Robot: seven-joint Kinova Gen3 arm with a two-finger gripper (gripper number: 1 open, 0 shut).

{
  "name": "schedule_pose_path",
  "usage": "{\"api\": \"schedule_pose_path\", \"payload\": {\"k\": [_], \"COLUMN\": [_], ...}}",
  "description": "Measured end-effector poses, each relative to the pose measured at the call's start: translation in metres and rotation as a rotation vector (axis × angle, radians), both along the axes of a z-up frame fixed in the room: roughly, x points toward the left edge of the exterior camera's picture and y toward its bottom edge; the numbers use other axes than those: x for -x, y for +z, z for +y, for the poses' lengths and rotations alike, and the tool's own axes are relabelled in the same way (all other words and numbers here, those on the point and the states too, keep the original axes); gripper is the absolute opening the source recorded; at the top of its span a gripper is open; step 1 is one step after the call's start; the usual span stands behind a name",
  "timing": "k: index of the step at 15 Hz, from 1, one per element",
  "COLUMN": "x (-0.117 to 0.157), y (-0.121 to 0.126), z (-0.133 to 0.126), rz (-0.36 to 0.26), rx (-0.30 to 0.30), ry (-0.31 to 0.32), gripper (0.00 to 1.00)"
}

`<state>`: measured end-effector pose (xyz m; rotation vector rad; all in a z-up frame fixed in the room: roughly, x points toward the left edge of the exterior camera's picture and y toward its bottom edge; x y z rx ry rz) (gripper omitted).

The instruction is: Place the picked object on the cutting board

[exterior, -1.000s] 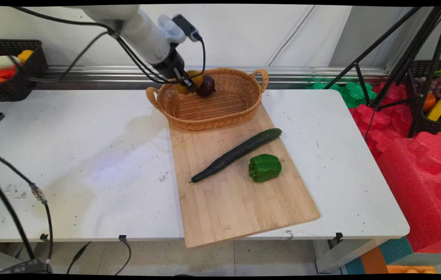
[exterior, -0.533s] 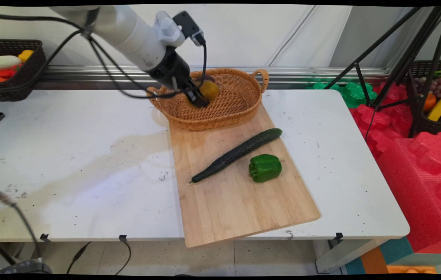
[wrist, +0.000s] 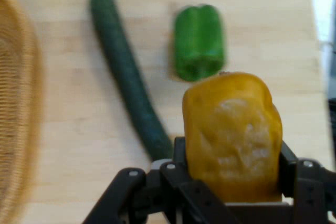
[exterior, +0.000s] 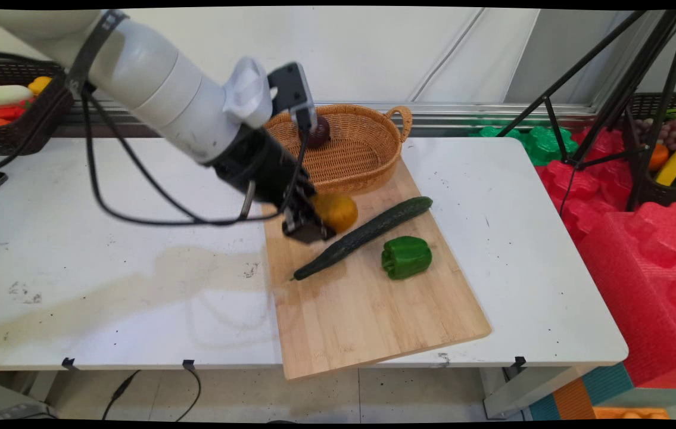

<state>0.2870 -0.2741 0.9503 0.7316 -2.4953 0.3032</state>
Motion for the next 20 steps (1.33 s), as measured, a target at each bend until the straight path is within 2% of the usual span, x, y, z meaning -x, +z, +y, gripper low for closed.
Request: {"api": "schedule_pose_path", "payload": {"k": [4,7,14,20], "x": [0.020,0.030,0.048,0.056], "y": [-0.013,-0.027,-0.068,-0.096], "z": [0.025,0.030,0.024,0.012], "rz": [0.007,0.000,-0.035,-0.071], "rx": [-0.048,-0.068,-0.102,-0.105], "ry": [-0.043,-0.052,-0.061,-0.070], "gripper": [0.00,0.00,0.00,0.00]}}
